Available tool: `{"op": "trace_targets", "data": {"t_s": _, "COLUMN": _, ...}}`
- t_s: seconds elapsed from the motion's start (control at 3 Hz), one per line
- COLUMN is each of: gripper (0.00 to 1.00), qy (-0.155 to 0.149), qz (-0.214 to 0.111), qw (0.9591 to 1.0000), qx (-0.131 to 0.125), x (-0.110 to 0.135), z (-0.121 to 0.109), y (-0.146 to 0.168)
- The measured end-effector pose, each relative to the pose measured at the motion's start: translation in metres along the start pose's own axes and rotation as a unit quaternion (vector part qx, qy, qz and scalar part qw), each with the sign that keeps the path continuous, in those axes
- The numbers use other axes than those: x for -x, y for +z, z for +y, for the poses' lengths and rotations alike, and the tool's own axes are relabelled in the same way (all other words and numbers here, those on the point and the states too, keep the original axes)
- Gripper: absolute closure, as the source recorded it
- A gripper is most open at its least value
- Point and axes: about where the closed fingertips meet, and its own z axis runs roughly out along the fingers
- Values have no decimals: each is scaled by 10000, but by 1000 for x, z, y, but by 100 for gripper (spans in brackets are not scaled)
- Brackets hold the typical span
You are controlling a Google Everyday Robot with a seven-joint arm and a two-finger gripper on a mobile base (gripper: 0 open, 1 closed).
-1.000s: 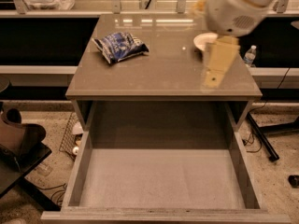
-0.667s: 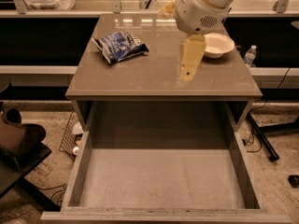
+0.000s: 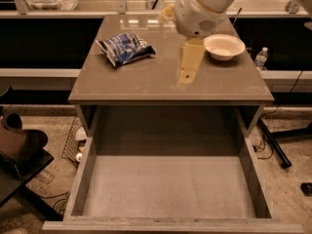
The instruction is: Place blue chip bag into top drawer
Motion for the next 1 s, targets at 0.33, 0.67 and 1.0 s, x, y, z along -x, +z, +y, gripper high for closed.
{"op": "trace_targets", "data": {"t_s": 0.33, "gripper": 0, "qy": -297, "qz": -275, "qw": 9992, "qx": 52, "x": 9, "z": -32, "y": 42}}
{"op": "trace_targets", "data": {"t_s": 0.67, "gripper": 0, "qy": -568, "qz": -490, "qw": 9972, "qx": 24, "x": 19, "z": -76, "y": 88}}
{"op": "trace_targets", "data": {"t_s": 1.0, "gripper": 0, "qy": -899, "qz": -378, "qw": 9948, "qx": -285, "x": 40, "z": -142, "y": 128}}
